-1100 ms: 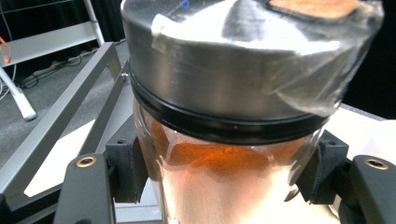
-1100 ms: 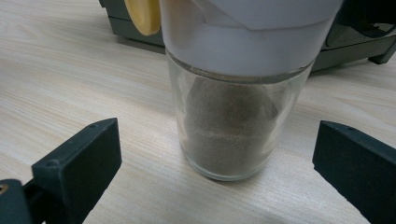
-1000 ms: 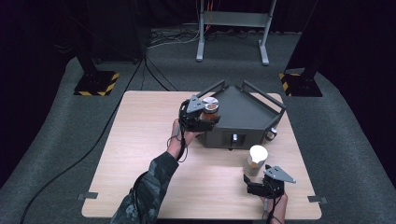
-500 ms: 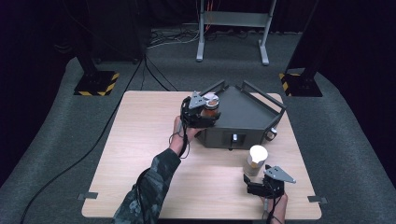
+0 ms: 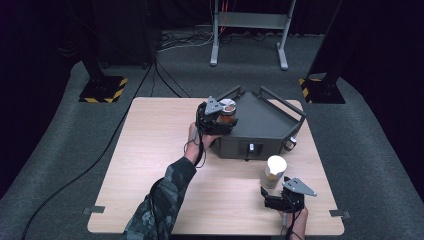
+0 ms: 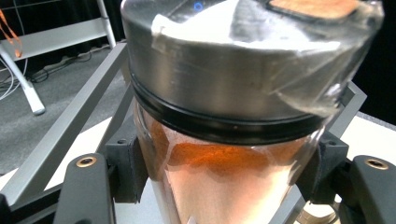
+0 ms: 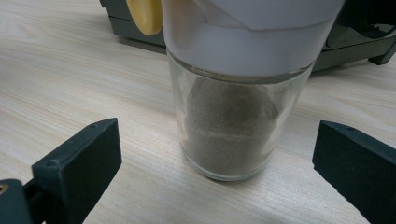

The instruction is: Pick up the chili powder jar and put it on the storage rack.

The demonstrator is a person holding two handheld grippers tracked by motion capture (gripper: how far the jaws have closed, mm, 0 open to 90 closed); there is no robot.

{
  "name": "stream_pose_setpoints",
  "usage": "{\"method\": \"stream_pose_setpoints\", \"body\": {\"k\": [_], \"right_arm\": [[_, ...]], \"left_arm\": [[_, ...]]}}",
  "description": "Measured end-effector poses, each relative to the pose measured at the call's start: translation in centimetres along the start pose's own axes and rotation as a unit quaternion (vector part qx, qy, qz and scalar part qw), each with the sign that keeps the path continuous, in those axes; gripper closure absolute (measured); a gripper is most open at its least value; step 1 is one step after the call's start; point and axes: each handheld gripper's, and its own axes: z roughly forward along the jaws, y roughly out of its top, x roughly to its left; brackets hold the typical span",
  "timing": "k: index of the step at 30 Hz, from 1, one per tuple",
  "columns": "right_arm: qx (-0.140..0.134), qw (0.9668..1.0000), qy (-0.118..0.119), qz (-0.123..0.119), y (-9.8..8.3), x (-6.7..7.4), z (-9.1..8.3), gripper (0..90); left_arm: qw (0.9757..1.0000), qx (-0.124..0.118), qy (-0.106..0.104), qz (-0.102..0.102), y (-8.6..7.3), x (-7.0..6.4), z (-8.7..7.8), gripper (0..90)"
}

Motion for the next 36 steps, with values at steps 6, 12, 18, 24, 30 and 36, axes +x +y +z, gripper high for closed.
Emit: {"method": "stream_pose_setpoints", "body": {"k": [6,12,18,24,30,36], "right_arm": [[0.000,1.0000,0.000,0.001,0.0,0.0,0.0,0.0],[-0.001,1.0000,0.000,0.001,0.0,0.0,0.0,0.0],[0.000,1.0000,0.000,0.000,0.0,0.0,0.0,0.1],[0.001,1.0000,0.001,0.001,0.0,0.0,0.0,0.1],[0.001,1.0000,0.001,0.001,0.0,0.0,0.0,0.1],[0.002,1.0000,0.001,0.001,0.1,0.0,0.0,0.1]], "left_arm": [[1.0000,0.001,0.001,-0.001,0.0,-0.1,0.5,31.4],[1.0000,0.005,0.004,-0.003,-0.1,-0.1,1.0,31.4],[0.9999,0.012,0.005,-0.006,-0.3,-0.1,1.6,31.4],[0.9998,0.018,0.006,-0.011,-0.4,0.0,2.0,31.4],[0.9996,0.023,0.006,-0.015,-0.6,0.1,2.4,31.4],[0.9996,0.021,0.004,-0.019,-0.9,0.3,2.5,31.3]]}}
